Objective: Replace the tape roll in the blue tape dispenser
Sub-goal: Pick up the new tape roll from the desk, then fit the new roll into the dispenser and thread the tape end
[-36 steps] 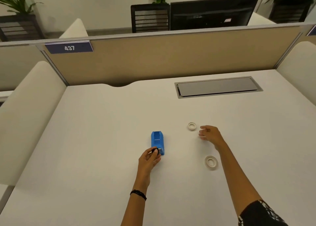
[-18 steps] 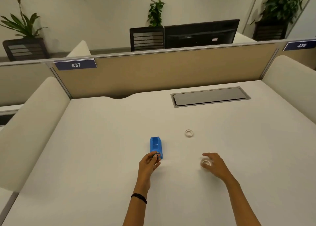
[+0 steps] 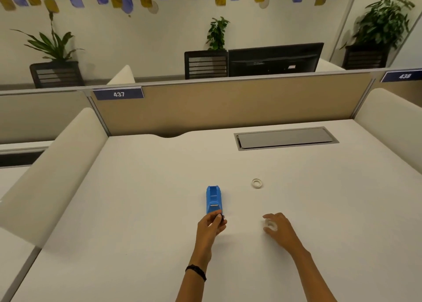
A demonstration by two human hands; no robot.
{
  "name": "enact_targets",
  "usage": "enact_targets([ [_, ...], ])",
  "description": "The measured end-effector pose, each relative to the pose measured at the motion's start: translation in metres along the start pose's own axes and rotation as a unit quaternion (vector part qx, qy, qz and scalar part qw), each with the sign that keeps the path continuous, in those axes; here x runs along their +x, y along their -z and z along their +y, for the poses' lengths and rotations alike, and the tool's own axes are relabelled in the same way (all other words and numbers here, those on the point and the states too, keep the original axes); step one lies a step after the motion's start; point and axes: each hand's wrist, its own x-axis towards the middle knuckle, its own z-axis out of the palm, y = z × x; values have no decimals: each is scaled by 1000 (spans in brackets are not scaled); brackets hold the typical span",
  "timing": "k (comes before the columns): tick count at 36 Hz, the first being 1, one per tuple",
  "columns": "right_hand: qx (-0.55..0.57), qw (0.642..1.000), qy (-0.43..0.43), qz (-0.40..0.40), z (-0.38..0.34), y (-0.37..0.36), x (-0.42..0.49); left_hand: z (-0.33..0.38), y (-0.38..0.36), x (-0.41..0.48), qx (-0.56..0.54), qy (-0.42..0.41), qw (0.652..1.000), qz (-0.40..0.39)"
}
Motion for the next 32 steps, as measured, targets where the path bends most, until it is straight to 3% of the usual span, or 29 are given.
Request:
enact_targets([
  [10, 196, 980, 9, -28, -65, -10, -7, 5, -3, -12, 25, -39, 999, 7],
  [22, 229, 968, 69, -73, -117, -22, -17, 15, -6, -27, 44, -83, 995, 19],
  [32, 238, 964, 83, -88, -122, -23, -23, 14, -6, -29, 14, -69, 996, 52],
])
